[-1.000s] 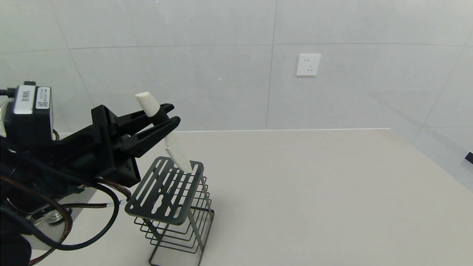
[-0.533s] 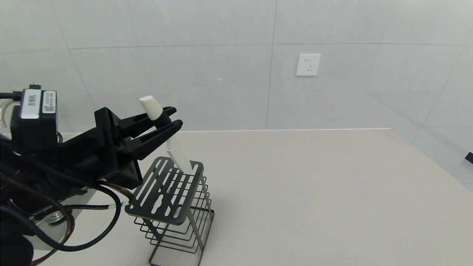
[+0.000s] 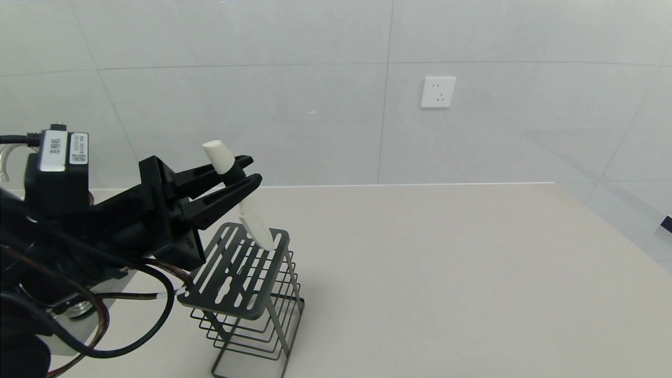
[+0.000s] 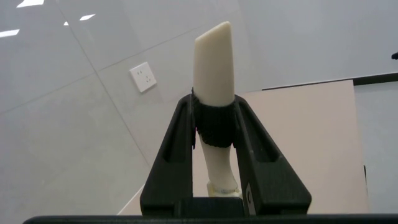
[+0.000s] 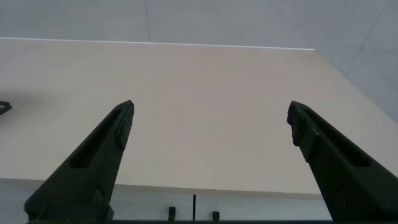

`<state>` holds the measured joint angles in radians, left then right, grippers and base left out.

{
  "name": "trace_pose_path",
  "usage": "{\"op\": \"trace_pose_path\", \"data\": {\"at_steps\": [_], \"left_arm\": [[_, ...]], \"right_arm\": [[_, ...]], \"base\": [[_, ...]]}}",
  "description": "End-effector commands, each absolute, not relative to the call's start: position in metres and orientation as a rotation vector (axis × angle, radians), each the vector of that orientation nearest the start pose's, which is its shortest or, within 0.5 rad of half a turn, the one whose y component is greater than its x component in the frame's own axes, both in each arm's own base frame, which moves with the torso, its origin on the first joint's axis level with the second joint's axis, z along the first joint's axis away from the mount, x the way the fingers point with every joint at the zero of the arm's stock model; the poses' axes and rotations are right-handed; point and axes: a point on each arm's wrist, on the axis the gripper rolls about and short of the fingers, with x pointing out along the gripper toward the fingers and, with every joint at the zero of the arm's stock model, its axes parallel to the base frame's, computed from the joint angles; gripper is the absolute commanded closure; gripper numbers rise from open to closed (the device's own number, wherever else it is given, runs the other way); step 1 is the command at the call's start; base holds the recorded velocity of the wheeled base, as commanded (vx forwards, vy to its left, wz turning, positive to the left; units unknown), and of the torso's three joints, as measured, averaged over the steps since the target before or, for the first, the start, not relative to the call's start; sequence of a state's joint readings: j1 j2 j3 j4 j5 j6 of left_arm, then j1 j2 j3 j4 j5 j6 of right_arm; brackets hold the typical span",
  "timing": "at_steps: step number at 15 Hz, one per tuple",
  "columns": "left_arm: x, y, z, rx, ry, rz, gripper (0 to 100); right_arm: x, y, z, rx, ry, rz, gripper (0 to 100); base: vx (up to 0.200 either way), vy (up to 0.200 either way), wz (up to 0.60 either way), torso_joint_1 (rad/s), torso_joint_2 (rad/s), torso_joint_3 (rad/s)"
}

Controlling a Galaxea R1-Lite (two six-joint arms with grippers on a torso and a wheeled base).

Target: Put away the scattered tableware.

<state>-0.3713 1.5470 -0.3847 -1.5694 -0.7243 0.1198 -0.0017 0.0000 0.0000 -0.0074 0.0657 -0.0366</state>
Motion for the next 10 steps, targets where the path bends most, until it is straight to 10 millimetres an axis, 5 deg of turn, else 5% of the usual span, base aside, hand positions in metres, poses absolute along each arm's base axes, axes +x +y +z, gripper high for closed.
{"op": "trace_pose_path", "data": {"at_steps": [1, 10], "left_arm": [[0.2018, -0.0946, 0.2056, 0.181, -0.476, -1.055, 100], [0.2002, -0.0939, 0.1994, 0.176, -0.448, -1.058, 100]], "right_arm": [[-0.0227, 0.0015, 0.0763, -0.035, -0.007, 0.064, 0], [-0.0227, 0.0015, 0.0763, -0.035, -0.007, 0.064, 0]], "base": [[0.0, 0.0, 0.0, 0.0, 0.0, 0.0], [0.0, 0.0, 0.0, 0.0, 0.0, 0.0]]}}
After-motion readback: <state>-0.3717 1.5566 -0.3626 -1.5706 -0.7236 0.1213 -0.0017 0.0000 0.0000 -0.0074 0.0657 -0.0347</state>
